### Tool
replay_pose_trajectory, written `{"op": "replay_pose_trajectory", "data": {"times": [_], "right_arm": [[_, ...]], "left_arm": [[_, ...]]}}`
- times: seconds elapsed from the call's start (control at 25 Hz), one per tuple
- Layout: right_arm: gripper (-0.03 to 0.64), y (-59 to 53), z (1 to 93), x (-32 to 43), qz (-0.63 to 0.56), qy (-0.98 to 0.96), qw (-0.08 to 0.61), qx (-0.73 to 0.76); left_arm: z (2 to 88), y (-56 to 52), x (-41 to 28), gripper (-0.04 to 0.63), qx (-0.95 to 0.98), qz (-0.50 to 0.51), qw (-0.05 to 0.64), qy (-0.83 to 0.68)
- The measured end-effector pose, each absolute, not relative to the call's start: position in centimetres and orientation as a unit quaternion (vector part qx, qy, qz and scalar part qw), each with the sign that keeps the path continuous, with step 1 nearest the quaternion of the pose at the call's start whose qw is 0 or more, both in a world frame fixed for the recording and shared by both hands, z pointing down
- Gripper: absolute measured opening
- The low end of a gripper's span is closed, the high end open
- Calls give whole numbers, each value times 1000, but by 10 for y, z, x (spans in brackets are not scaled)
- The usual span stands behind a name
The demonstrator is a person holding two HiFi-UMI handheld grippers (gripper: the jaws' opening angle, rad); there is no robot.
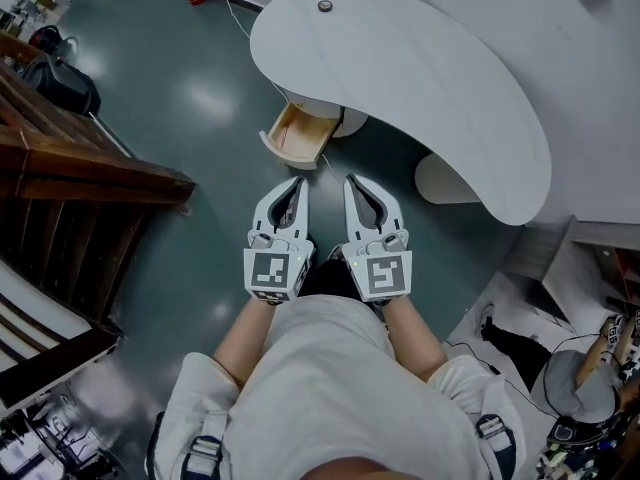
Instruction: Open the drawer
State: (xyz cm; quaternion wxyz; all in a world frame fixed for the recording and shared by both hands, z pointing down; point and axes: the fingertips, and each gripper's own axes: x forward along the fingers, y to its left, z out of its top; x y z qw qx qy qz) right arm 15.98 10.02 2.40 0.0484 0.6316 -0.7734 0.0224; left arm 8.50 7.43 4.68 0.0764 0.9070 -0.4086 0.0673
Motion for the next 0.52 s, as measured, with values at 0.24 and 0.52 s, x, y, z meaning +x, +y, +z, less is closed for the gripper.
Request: {"op": "replay_pose_trajectory", "data": {"times": [0.24,0.52], "right_arm": [[12,107,22,163,16,-777,57,627],[14,108,16,164,5,-779,67,623]], "left_arm": [[46,79,95,5,909,68,82,-402],[41,80,99,5,910,70,80,-400]]}}
